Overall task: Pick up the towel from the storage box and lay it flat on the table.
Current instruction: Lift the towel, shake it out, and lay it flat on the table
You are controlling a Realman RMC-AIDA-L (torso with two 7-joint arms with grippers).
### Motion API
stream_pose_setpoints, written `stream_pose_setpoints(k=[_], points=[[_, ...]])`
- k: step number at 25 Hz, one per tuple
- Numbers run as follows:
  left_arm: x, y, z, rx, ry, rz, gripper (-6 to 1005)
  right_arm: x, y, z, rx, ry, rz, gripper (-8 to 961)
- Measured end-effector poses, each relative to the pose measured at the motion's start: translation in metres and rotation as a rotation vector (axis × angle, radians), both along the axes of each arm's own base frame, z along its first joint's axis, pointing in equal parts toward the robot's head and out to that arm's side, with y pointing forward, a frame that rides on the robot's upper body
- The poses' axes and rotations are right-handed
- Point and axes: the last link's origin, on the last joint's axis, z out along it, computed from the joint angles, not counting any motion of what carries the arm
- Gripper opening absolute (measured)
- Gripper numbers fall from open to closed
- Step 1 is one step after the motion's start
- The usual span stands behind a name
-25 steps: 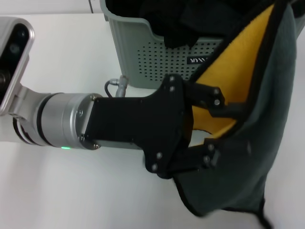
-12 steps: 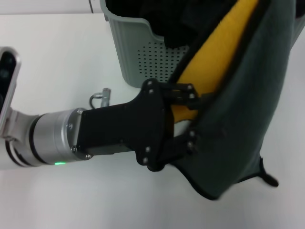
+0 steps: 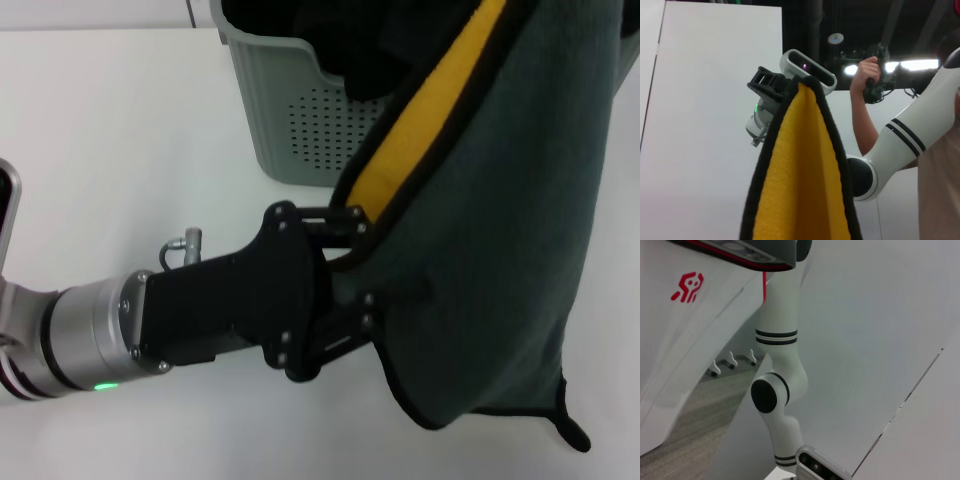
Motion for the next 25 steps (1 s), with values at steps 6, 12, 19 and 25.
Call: stream_pose_setpoints(k=[6,12,19,25], points=[[-0.004,-0.010,-0.006,-0.020,0.024,-0.018,310,-0.001,-0.005,0.000,-0.004,-0.009,0.007,1],[-0.010,-0.017,-0.008,-0.025,0.037,-0.010,310,-0.002,-0.005,0.001,-0.005,-0.012,0.006,1],[-0.024,-0.024,-0.009,0.006,0.057,0.050,309,-0.002,-0.007,0.003,0.002,-0.011,0.012,1],[-0.031,-0.024,-0.014,0.017,0.093,0.098,309,-0.002,-0.010,0.009,0.022,-0.003,0.024,1]])
